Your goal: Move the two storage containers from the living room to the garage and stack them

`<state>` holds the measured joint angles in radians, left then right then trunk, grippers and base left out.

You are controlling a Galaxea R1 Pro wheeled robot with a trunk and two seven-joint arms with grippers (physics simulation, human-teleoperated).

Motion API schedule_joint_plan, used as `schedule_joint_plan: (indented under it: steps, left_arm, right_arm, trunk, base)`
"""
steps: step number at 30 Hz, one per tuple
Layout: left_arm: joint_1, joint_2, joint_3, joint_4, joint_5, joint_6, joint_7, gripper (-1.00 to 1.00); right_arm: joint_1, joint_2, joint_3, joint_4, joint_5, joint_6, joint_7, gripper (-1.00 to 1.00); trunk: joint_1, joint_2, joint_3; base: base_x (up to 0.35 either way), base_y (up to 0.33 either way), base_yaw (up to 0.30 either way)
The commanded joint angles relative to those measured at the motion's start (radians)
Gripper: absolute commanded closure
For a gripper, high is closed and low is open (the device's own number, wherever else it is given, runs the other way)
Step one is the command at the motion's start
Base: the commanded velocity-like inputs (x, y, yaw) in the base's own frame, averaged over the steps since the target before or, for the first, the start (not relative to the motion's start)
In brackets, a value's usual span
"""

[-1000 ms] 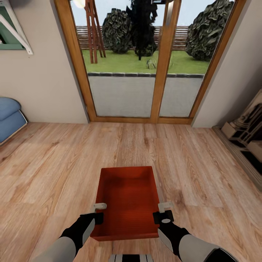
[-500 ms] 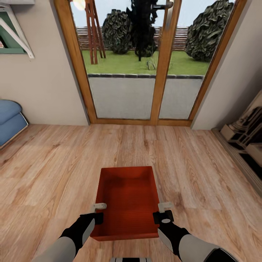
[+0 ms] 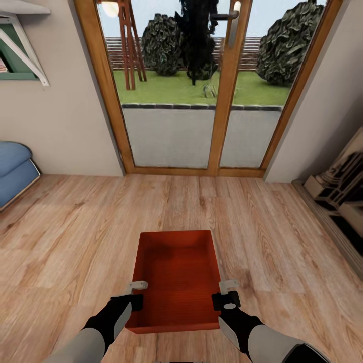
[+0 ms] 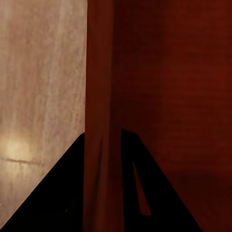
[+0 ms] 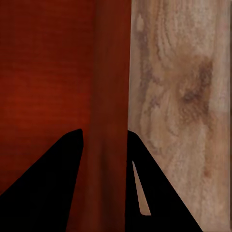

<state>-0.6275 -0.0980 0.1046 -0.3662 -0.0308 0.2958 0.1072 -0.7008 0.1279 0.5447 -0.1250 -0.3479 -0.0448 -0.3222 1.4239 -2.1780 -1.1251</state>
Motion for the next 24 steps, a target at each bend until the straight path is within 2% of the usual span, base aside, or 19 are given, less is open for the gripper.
schedule_joint_plan:
  steps: [1, 24]
  left_arm:
    - [0.000, 0.000, 0.007, -0.002, -0.015, 0.007, 0.006, 1.00]
    - [0.000, 0.001, 0.007, -0.002, -0.015, 0.008, 0.006, 1.00]
  right_arm:
    - [-0.001, 0.000, -0.002, 0.001, -0.006, -0.006, -0.003, 1.00]
    - [-0.001, -0.001, -0.002, 0.001, -0.006, -0.007, -0.003, 1.00]
  trunk:
    - [-0.004, 0.007, 0.003]
    - [-0.092, 0.168, 0.075]
  base:
    - [0.000, 0.000, 0.000]
    - [0.000, 0.000, 0.000]
